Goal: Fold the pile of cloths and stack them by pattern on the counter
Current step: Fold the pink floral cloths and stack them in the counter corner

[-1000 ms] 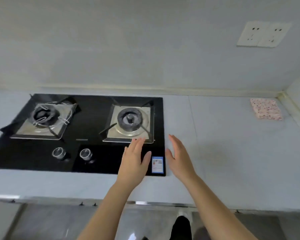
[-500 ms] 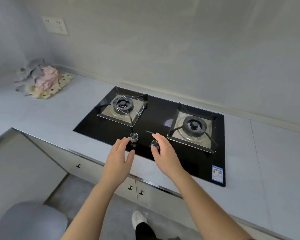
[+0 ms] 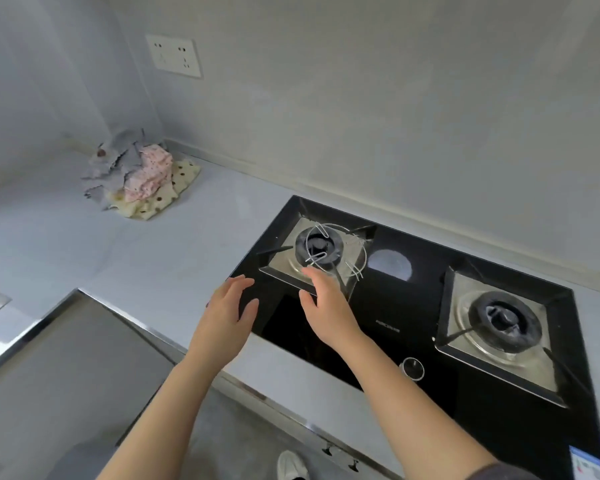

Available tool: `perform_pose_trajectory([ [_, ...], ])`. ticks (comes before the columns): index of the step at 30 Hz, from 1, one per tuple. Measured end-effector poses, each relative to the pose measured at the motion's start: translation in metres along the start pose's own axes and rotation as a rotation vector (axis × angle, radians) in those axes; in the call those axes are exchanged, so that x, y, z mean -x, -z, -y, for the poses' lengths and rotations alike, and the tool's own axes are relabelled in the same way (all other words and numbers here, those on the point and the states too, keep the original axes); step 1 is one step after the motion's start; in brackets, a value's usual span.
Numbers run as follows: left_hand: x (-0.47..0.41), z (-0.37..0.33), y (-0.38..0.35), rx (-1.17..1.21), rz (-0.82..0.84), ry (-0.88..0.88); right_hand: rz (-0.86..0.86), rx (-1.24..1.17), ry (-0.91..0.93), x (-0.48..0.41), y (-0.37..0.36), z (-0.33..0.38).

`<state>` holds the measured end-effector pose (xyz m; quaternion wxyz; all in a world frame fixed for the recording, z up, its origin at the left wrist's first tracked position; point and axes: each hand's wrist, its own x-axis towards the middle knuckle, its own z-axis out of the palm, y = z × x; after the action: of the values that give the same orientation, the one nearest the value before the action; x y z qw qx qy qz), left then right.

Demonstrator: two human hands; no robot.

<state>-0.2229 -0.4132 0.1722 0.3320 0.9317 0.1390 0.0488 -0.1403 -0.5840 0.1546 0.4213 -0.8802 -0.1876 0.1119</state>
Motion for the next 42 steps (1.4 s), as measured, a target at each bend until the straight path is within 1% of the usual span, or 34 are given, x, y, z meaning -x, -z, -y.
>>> perform_pose_trajectory([
  [3,-0.039,0.030,0.025,0.035,-0.077,0.049,0.042,0.010,0.029,-0.053,-0.019,0.024],
  [9,-0.098,0.090,0.066,0.035,-0.121,0.098,0.112,-0.007,0.042,-0.127,-0.067,0.072],
  [13,-0.154,0.148,0.098,-0.003,-0.110,0.065,0.120,-0.034,0.031,-0.189,-0.118,0.106],
  [17,-0.235,0.217,0.138,-0.070,-0.099,0.035,0.136,0.039,0.017,-0.266,-0.179,0.138],
  [20,-0.305,0.272,0.169,-0.105,-0.083,0.012,0.132,0.054,-0.058,-0.336,-0.226,0.166],
  [23,-0.359,0.315,0.187,-0.161,-0.086,0.012,0.042,-0.041,-0.168,-0.401,-0.267,0.187],
  [25,-0.384,0.326,0.189,-0.193,-0.079,0.043,-0.024,-0.122,-0.247,-0.432,-0.284,0.196],
  [28,-0.420,0.341,0.183,-0.277,-0.039,0.078,-0.043,-0.210,-0.348,-0.472,-0.310,0.203],
  [30,-0.431,0.347,0.177,-0.348,-0.037,0.044,-0.033,-0.213,-0.391,-0.484,-0.321,0.202],
  [31,-0.432,0.346,0.175,-0.343,-0.068,0.021,-0.023,-0.196,-0.396,-0.487,-0.322,0.200],
  [32,-0.434,0.347,0.175,-0.296,-0.116,-0.007,-0.016,-0.187,-0.400,-0.489,-0.320,0.199],
  [34,-0.434,0.336,0.180,-0.149,-0.211,-0.094,-0.045,-0.244,-0.418,-0.490,-0.309,0.198],
  [36,-0.432,0.309,0.189,0.052,-0.237,-0.180,-0.104,-0.359,-0.410,-0.487,-0.294,0.198],
  [38,-0.429,0.276,0.197,0.301,-0.177,-0.129,-0.117,-0.479,-0.332,-0.478,-0.277,0.198],
  [39,-0.429,0.262,0.199,0.416,-0.139,-0.092,-0.103,-0.490,-0.271,-0.472,-0.267,0.200],
  [42,-0.433,0.230,0.189,0.633,-0.146,-0.064,-0.092,-0.367,-0.137,-0.457,-0.232,0.191],
])
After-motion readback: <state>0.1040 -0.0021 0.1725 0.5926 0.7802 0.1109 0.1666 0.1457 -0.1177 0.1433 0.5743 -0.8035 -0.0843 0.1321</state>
